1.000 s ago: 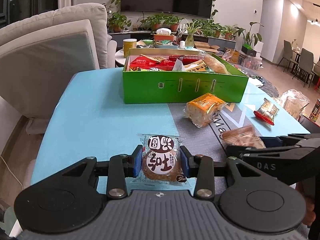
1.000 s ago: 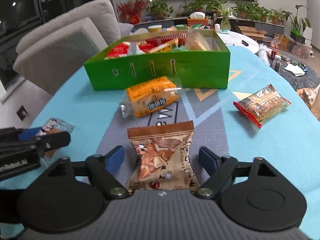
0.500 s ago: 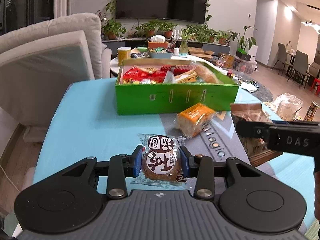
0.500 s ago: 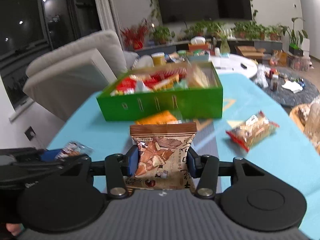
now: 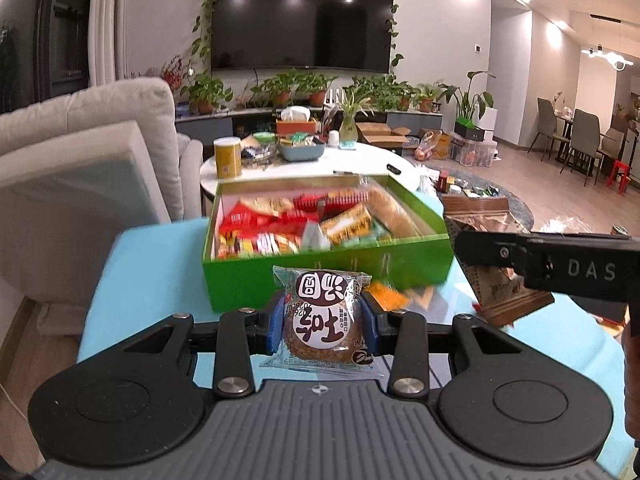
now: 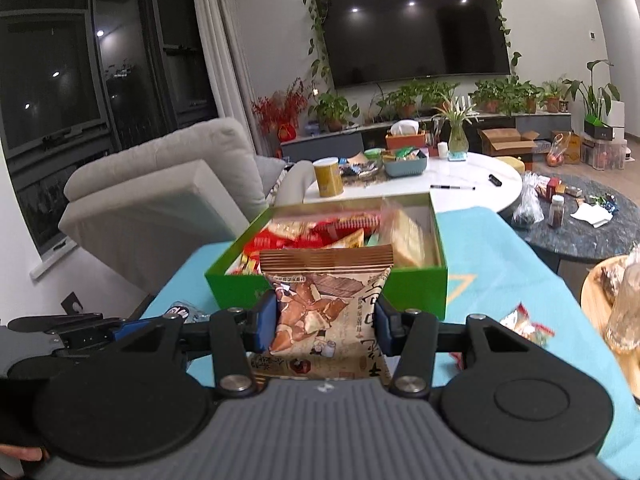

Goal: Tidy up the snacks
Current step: 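Lift both held snacks and carry them over the green box, then lower the pastry and nut bag into the box and open both grippers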

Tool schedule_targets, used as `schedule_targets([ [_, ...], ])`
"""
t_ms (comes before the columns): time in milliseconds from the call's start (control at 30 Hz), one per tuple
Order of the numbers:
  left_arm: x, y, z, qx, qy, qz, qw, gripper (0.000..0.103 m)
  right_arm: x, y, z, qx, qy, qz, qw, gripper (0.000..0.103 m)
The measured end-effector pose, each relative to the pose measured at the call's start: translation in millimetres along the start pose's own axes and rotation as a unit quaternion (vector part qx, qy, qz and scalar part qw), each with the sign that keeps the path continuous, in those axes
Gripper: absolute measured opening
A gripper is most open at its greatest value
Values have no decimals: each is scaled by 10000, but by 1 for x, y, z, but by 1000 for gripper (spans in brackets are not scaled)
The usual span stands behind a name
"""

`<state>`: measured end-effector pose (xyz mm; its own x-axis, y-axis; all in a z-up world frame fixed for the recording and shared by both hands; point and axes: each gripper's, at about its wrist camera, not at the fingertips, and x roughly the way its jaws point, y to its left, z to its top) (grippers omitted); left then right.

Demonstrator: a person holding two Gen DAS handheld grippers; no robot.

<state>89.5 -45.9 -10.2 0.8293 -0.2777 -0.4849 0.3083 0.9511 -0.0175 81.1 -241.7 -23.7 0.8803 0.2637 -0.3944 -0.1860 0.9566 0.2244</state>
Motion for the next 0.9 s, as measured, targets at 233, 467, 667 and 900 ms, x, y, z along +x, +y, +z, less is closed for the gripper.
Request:
schedule_targets([
  [233, 28, 6, 36, 171, -103, 144, 9997, 36, 16, -10, 20, 48, -132, 1, 9999, 73],
  [467, 76, 23, 67, 106, -74, 215, 9997, 36, 44, -20, 39, 54, -233, -35, 9997, 73],
  [667, 121, 29, 79, 142, 76, 208, 9997, 36, 67, -29, 45, 102, -229, -61, 9997, 73],
  [900, 159, 35, 79, 104, 236, 202, 9995, 36, 93, -37, 51, 226, -185, -63, 9996, 73],
])
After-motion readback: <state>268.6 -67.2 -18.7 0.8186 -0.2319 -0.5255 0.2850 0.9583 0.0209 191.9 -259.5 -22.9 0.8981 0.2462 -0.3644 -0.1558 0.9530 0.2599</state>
